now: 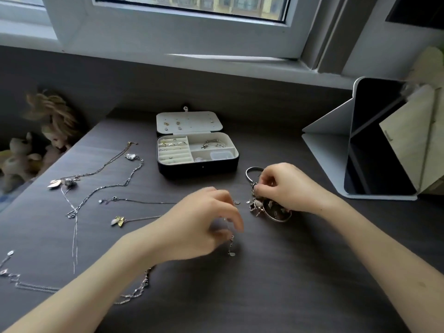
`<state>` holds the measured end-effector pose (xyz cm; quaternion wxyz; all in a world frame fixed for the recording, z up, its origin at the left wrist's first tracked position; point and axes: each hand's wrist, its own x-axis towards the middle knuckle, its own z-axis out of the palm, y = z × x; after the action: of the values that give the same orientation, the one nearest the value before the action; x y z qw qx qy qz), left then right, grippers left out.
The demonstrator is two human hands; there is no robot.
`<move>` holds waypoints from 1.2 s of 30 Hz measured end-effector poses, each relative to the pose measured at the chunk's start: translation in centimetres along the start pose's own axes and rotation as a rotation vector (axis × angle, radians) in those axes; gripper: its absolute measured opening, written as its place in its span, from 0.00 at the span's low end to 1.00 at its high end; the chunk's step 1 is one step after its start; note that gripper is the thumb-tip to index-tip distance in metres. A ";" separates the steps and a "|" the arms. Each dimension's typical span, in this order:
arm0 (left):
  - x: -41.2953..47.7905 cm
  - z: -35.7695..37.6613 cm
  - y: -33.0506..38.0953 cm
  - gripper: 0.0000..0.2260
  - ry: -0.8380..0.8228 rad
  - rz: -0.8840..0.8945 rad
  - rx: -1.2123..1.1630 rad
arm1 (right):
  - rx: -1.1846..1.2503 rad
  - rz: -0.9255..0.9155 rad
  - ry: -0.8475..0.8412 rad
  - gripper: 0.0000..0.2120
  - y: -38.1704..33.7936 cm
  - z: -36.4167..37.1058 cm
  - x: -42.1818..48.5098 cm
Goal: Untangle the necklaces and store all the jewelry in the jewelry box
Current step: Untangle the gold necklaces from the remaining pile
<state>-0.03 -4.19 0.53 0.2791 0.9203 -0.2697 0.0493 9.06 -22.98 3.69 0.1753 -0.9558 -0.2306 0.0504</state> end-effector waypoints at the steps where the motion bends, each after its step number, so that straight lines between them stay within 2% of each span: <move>1: 0.0 0.2 0.0 0.06 -0.037 0.010 -0.003 | 0.073 0.010 0.004 0.09 0.1 -0.3 0.0; 4: 0.1 0.7 -0.2 0.03 -0.062 0.016 0.004 | 0.296 0.060 0.039 0.09 0.4 -1.0 0.1; 7: 0.3 1.6 0.1 0.01 0.023 0.025 0.078 | 0.633 0.111 0.045 0.08 0.3 -2.0 0.2; 10: 1.2 2.7 0.7 0.04 0.111 0.009 0.201 | 0.885 0.088 0.030 0.09 0.0 -3.6 -0.2; 14: 2.5 3.2 0.1 0.07 0.231 -0.063 0.281 | 1.018 0.005 0.013 0.09 -0.9 -5.7 -1.5; 18: 3.1 2.6 -0.1 0.08 0.211 -0.190 0.274 | 1.112 -0.114 -0.088 0.06 -2.4 -7.4 -3.5; 20: 3.2 1.8 0.4 0.06 0.231 -0.240 0.129 | 1.107 -0.141 -0.185 0.05 -3.2 -7.2 -4.4; 21: 3.1 1.2 0.7 0.06 0.242 -0.295 -0.043 | 1.085 -0.142 -0.236 0.06 -3.6 -6.6 -4.8; 24: 1.8 -0.8 1.9 0.06 0.116 -0.430 -0.871 | 0.972 -0.107 -0.351 0.08 -4.2 -3.8 -5.6; 25: 1.2 -1.3 2.2 0.06 0.041 -0.444 -1.059 | 0.942 -0.091 -0.371 0.08 -4.4 -2.7 -5.7; 26: 0.6 -1.6 2.4 0.09 -0.024 -0.461 -1.143 | 0.924 -0.073 -0.382 0.08 -4.4 -1.7 -5.8; 28: -0.5 -1.6 2.8 0.13 -0.106 -0.531 -1.159 | 0.919 -0.039 -0.377 0.07 -4.2 0.0 -5.9; 31: -1.9 -1.5 3.2 0.10 -0.142 -0.638 -1.134 | 0.942 0.006 -0.374 0.05 -3.8 1.7 -6.2; 33: -2.5 -1.6 3.1 0.05 -0.175 -0.634 -1.034 | 0.959 0.036 -0.393 0.04 -3.7 2.1 -6.5; 36: -3.0 -1.8 2.8 0.04 -0.172 -0.587 -0.777 | 0.930 0.047 -0.395 0.04 -3.6 2.1 -7.1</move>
<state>-3.96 -3.77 2.65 0.5805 0.7860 -0.0194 -0.2117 0.89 -22.61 3.15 0.5343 -0.7536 -0.1911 0.3317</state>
